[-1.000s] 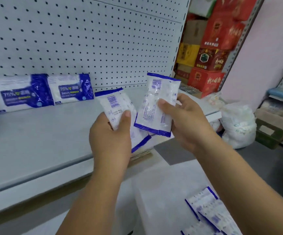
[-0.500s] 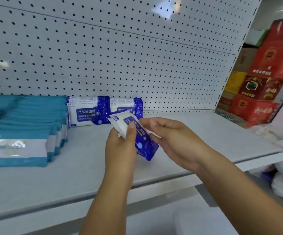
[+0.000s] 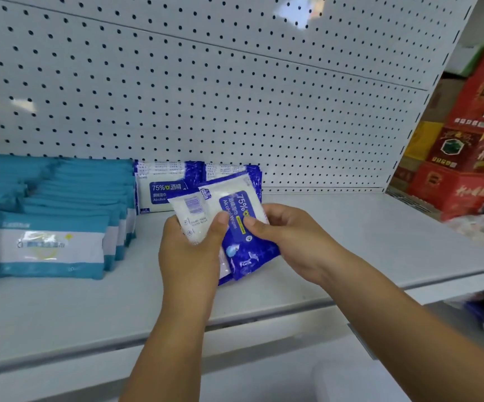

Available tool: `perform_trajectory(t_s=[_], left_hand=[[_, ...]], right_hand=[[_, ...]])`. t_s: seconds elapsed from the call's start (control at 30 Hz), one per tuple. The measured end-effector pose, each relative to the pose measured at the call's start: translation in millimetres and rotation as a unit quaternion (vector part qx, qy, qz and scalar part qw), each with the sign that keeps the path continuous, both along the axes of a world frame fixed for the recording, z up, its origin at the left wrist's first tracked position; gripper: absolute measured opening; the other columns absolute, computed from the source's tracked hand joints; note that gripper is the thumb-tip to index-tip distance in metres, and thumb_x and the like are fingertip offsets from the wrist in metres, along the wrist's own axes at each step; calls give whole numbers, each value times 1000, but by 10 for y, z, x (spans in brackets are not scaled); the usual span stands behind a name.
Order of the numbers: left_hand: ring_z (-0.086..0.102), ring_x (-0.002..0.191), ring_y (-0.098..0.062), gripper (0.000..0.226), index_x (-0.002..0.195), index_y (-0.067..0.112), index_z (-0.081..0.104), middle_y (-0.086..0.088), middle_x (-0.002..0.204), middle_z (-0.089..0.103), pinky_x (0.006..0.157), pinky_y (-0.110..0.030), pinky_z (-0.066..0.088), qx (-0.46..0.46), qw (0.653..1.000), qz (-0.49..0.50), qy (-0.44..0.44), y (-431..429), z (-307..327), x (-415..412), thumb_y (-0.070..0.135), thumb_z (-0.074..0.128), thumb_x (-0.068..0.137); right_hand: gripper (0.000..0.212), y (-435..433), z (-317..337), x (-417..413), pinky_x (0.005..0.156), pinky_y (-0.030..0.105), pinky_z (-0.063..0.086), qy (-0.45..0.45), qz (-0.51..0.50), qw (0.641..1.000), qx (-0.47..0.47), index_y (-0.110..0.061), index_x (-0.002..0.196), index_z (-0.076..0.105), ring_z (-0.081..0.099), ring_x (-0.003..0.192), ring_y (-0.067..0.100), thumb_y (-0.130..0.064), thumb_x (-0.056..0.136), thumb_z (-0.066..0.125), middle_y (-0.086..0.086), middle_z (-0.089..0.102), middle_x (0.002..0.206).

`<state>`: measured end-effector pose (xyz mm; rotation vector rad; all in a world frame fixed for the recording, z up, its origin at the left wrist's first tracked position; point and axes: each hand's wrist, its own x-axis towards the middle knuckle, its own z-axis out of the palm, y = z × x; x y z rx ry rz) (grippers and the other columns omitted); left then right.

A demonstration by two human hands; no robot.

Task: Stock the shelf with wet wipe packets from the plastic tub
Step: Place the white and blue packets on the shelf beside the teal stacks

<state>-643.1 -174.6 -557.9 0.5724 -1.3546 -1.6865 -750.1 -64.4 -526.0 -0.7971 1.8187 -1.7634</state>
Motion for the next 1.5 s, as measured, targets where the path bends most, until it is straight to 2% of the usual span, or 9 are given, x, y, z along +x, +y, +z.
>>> perform_trajectory(t_s=[0.1,0.27,0.4,0.5,0.57,0.67,0.83,1.3,1.5], left_hand=[[68,87,0,25,114,22,58,12,103,67,58,-14,52,-19,997,64,-28,-90,-21,38,28,70,93],[62,102,-13,28,116,30,49,12,115,60,86,-36,55,-36,989,133,-44,-204,-40,44,24,67,96],[60,100,-12,26,119,21,54,9,115,61,81,-29,49,-47,988,136,-60,-195,-61,13,23,67,97],[59,97,-10,23,115,24,53,12,112,60,81,-29,53,-62,986,137,-67,-207,-72,2,23,67,97],[58,96,-9,25,118,23,53,13,113,59,66,-15,49,-66,987,124,-78,-221,-78,-16,24,66,97],[61,105,-12,32,125,21,53,9,124,61,60,-13,44,-60,988,107,-93,-237,-107,-36,28,65,97],[62,110,-13,33,127,24,53,7,132,63,60,-13,43,-58,988,99,-102,-249,-123,-48,29,65,96],[60,87,3,26,119,32,54,20,106,62,49,-10,46,-46,988,95,-116,-305,-138,-76,36,65,95],[69,93,-9,30,124,34,55,16,110,67,51,-17,50,23,993,88,-81,-375,-56,-61,40,64,95]], right_hand=[[25,-76,-15,-166,81,36,59,-66,-45,996,-50,-8,113,71,73,92,25,-16,89,74,14,75,109],[28,-166,24,-480,63,29,60,58,-157,986,-11,-16,109,65,73,81,17,-18,85,80,6,75,104],[22,-334,71,-777,75,40,61,242,-188,949,74,-24,93,63,71,91,20,-20,83,82,3,72,103],[29,-462,91,-975,77,27,59,310,-135,933,121,-19,105,67,69,95,15,-20,81,83,-1,72,107],[33,-543,90,-1070,81,20,55,341,-109,922,149,-18,111,69,64,95,11,-18,81,83,-8,68,104],[31,-683,41,-1208,101,36,46,407,-117,888,179,-21,112,72,55,102,14,-19,82,81,-18,55,93],[33,-871,-117,-1407,98,33,29,496,-142,838,177,-23,117,68,47,117,19,-24,85,79,-1,59,119],[49,-948,-314,-1354,92,24,19,512,-206,827,104,-23,129,57,37,124,15,-31,85,77,-4,53,129],[11,-899,-191,-756,88,14,42,390,-103,915,5,-22,101,69,53,102,-1,-31,94,68,-13,63,106]])
